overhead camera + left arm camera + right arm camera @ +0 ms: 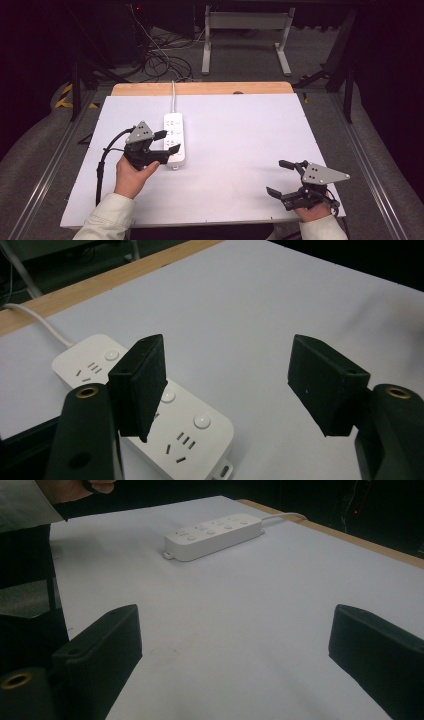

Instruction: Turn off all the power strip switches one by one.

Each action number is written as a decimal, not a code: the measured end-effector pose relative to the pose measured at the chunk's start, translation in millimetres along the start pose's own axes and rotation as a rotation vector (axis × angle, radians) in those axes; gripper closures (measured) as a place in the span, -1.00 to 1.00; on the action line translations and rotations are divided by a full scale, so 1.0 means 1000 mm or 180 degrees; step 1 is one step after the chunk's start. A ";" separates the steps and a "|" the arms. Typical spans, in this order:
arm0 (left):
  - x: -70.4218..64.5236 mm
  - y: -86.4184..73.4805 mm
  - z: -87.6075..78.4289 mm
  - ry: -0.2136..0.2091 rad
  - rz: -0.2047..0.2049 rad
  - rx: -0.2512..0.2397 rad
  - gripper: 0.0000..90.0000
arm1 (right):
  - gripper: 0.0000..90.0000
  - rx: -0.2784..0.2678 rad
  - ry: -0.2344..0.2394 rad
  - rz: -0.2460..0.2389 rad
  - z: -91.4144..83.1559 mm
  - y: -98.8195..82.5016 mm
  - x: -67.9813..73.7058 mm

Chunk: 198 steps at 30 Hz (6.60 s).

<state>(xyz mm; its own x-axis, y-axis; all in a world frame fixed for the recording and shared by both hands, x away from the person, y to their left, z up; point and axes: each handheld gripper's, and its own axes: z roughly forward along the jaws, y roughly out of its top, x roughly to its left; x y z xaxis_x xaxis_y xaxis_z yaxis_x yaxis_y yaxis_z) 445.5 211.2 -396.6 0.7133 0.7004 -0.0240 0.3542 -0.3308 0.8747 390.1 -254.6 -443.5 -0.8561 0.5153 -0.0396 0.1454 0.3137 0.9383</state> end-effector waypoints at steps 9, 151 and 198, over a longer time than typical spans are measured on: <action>0.004 0.003 0.012 0.0076 0.0089 0.0148 -0.08 | -0.83 0.0000 0.0009 -0.0007 0.000 0.000 0.000; 0.042 0.009 0.090 0.0153 -0.0104 0.1229 1.00 | -0.81 0.0049 0.0135 -0.0017 0.002 -0.002 0.000; 0.043 -0.006 0.096 0.0243 -0.0106 0.1261 1.00 | -0.81 0.0057 0.0175 -0.0027 0.003 -0.002 0.001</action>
<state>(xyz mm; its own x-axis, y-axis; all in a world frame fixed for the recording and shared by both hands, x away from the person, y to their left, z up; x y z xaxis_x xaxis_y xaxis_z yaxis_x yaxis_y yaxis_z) 531.9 182.6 -448.8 0.6558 0.7549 0.0001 0.5925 -0.5149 0.6195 390.4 -252.8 -446.5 -0.8833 0.4680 -0.0282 0.1463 0.3324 0.9317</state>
